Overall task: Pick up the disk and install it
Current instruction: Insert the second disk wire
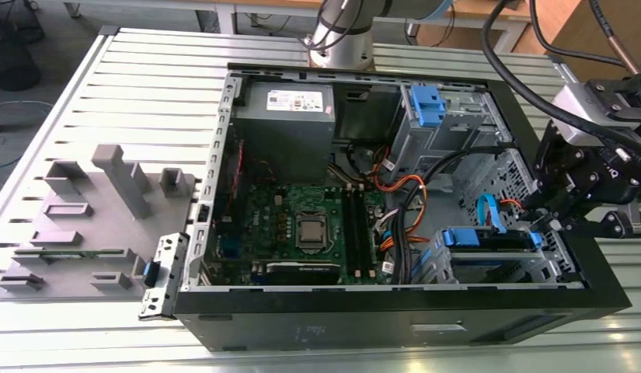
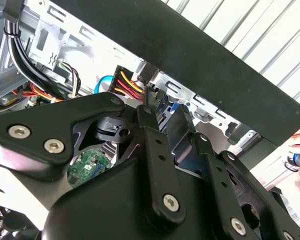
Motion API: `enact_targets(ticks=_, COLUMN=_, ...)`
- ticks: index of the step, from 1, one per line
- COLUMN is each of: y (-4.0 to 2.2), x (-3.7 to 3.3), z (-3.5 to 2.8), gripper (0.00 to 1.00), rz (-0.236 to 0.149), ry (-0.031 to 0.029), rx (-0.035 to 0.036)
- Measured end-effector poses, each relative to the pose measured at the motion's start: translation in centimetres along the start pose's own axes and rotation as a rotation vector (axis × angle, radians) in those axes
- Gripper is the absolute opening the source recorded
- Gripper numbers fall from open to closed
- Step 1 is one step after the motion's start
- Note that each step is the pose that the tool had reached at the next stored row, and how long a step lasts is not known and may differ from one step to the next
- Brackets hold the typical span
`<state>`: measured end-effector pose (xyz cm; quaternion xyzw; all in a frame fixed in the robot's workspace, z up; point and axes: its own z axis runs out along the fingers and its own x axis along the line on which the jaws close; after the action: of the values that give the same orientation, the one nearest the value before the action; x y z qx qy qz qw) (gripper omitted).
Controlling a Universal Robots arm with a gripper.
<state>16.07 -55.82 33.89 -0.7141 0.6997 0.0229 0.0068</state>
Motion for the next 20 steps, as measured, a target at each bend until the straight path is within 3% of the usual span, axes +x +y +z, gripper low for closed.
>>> enact_targets(ticks=2, y=0.00, x=0.00, z=0.01, gripper=0.35, rz=0.000, ry=0.0000, rx=0.0000)
enact_targets(ticks=4, y=0.00, x=0.00, z=0.01, gripper=0.23, rz=0.000, ry=0.0000, rx=0.0000)
enact_targets(ticks=6, y=0.00, x=0.00, z=0.02, gripper=0.17, rz=0.000, ry=-0.0001, rx=0.0000)
enact_targets(ticks=20, y=0.00, x=-0.01, z=-0.12, gripper=0.16, rz=0.000, ry=-0.0001, rx=0.0000)
